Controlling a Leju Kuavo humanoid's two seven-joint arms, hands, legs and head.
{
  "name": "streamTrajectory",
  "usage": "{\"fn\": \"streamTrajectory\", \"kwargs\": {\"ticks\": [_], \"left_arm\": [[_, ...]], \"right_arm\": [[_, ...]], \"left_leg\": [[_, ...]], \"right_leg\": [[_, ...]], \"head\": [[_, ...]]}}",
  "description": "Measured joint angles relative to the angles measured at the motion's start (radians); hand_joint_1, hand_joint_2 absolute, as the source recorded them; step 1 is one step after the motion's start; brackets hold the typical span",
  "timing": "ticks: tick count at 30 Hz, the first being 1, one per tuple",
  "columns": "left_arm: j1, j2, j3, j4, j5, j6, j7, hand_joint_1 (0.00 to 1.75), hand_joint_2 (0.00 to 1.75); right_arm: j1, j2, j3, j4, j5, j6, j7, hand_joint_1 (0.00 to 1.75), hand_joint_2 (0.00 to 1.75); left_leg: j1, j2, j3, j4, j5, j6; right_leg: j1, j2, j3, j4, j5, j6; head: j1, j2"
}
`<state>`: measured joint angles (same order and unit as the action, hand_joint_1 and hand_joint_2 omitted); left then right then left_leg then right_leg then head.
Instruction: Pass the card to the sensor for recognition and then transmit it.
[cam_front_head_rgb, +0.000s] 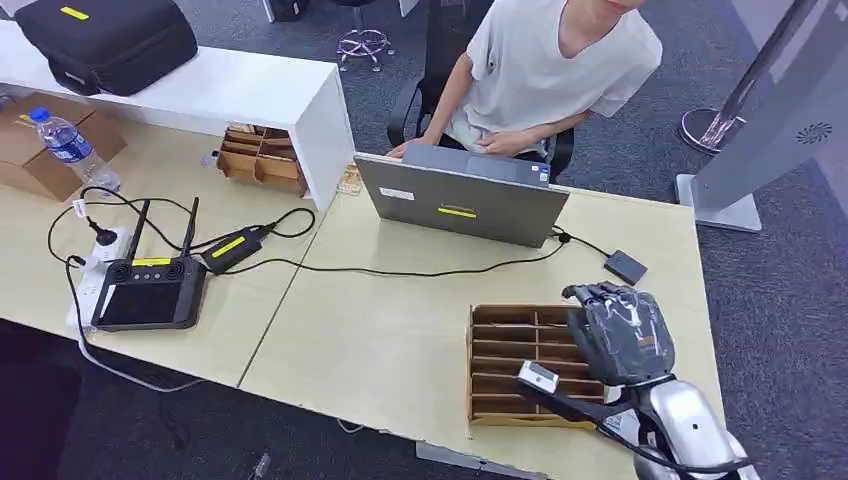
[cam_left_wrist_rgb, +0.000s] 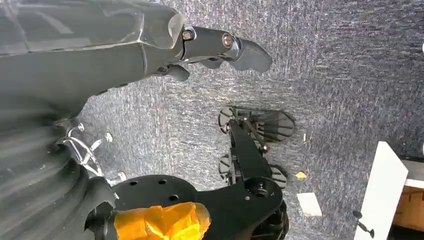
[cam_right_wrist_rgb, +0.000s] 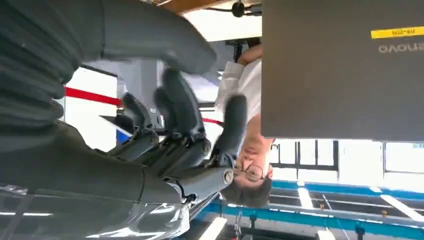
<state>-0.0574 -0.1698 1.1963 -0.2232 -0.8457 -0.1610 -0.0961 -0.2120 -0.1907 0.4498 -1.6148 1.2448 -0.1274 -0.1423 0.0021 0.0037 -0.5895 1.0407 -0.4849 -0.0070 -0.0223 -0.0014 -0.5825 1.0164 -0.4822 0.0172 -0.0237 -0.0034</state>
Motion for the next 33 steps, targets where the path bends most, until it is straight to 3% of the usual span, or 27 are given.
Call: {"fn": "streamTrajectory", "kwargs": {"ticks": [33], "left_arm": [[-0.002, -0.001, 0.0, 0.0, -0.016, -0.004, 0.0, 0.0, 1.75]], "right_arm": [[0.003, 0.016, 0.031, 0.071, 0.048, -0.019, 0.027, 0.0, 1.75]], "left_leg": [[0.0, 0.0, 0.0, 0.0, 0.0, 0.0]], "right_leg": [[0.0, 0.0, 0.0, 0.0, 0.0, 0.0]], "head": [[0.0, 0.0]]}}
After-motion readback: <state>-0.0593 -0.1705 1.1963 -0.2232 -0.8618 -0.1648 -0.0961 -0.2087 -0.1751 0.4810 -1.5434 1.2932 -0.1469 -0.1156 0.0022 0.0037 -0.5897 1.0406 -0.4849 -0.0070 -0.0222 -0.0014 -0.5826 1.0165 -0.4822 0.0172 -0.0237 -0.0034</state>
